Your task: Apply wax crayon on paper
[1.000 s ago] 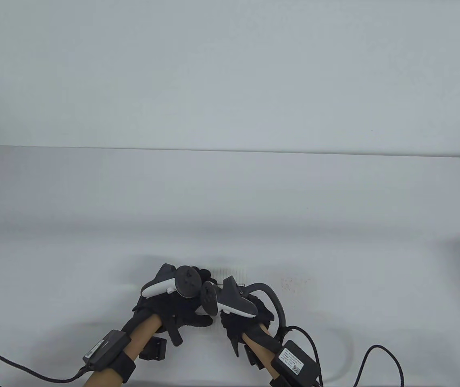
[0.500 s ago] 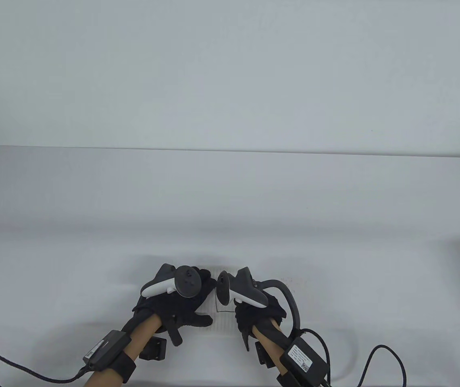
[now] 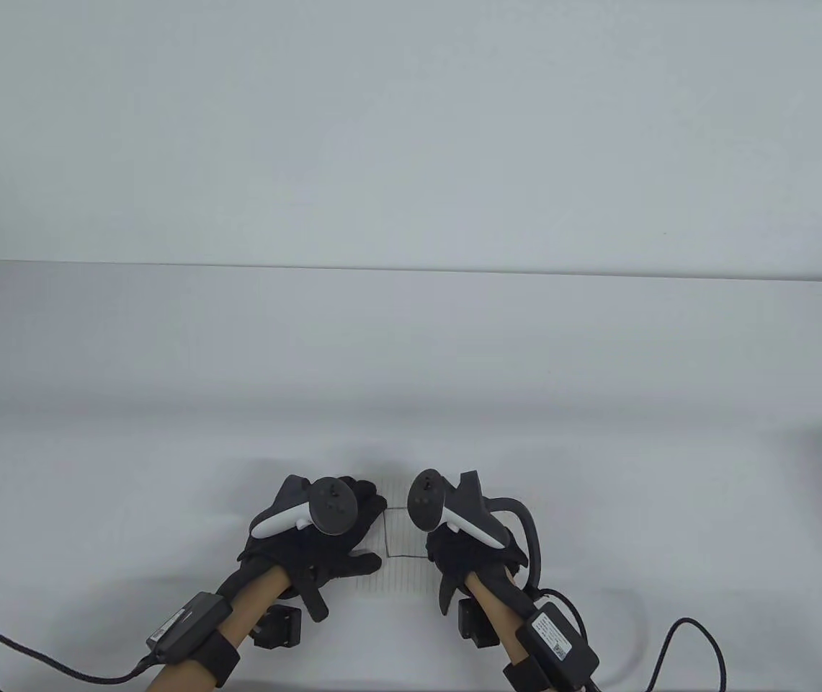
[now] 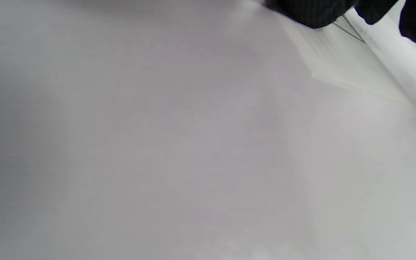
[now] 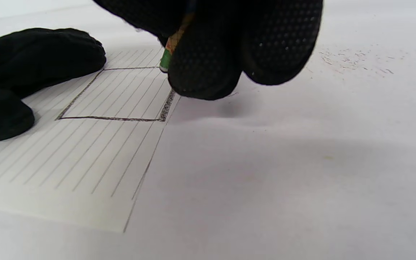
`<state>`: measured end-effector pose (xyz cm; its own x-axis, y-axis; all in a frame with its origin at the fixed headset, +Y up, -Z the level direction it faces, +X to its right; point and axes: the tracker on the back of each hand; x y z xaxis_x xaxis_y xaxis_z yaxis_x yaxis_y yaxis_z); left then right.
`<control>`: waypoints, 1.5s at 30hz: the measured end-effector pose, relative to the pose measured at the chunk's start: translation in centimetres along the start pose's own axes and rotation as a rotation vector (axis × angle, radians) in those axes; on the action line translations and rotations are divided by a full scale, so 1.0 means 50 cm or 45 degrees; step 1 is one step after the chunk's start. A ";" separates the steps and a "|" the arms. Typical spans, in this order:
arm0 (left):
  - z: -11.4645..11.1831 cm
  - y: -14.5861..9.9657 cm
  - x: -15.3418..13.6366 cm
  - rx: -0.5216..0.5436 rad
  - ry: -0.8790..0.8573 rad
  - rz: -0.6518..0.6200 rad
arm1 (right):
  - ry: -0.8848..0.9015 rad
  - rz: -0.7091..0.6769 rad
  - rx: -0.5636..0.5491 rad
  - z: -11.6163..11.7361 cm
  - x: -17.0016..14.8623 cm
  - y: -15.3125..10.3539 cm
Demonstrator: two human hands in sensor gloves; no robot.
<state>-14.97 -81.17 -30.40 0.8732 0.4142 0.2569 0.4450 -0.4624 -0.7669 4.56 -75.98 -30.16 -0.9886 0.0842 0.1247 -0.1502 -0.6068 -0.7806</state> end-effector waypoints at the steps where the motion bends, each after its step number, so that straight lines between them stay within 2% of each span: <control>1: -0.001 -0.001 0.002 0.013 0.007 -0.002 | -0.007 0.006 0.005 0.001 0.000 0.001; 5: -0.005 0.002 0.015 0.016 0.037 -0.020 | -0.012 -0.013 -0.003 0.005 0.007 0.006; 10: -0.014 0.004 0.037 0.004 0.089 -0.059 | 0.050 -0.121 -0.157 0.002 0.017 0.004; 17: -0.015 0.006 0.032 -0.026 0.059 -0.054 | 0.018 -0.186 -0.310 0.006 0.033 0.002; 22: -0.014 0.006 0.031 -0.039 0.052 -0.057 | -0.039 -0.169 -0.305 0.015 0.052 0.010; 25: -0.014 0.006 0.031 -0.042 0.049 -0.057 | -0.216 -0.104 -0.375 0.020 0.064 0.009; 28: -0.015 0.006 0.030 -0.046 0.043 -0.058 | -0.143 -0.160 -0.270 0.016 0.071 0.008; 32: -0.015 0.006 0.030 -0.048 0.038 -0.057 | -0.223 -0.077 -0.391 0.018 0.073 0.011; 35: -0.015 0.006 0.030 -0.049 0.036 -0.057 | -0.167 -0.152 -0.292 0.014 0.075 0.011; 39: -0.015 0.007 0.030 -0.051 0.033 -0.058 | -0.235 -0.079 -0.395 0.019 0.077 0.011; 42: -0.015 0.007 0.030 -0.052 0.033 -0.057 | -0.174 -0.141 -0.321 0.015 0.078 0.013; 45: -0.015 0.007 0.029 -0.053 0.031 -0.057 | -0.182 -0.081 -0.372 0.017 0.074 0.014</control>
<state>-13.38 -81.30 -29.86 0.8565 0.4161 0.3054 0.4913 -0.4761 -0.7293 0.80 -76.75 -29.73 -0.9689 -0.0095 0.2474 -0.2285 -0.3501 -0.9084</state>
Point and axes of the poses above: the tracker on the back of each hand, its own x axis roughly to the thumb side, its own y axis roughly from the wrist to the fingertips, z = x × y, and after that the axes turned 12 degrees about x, right-handed
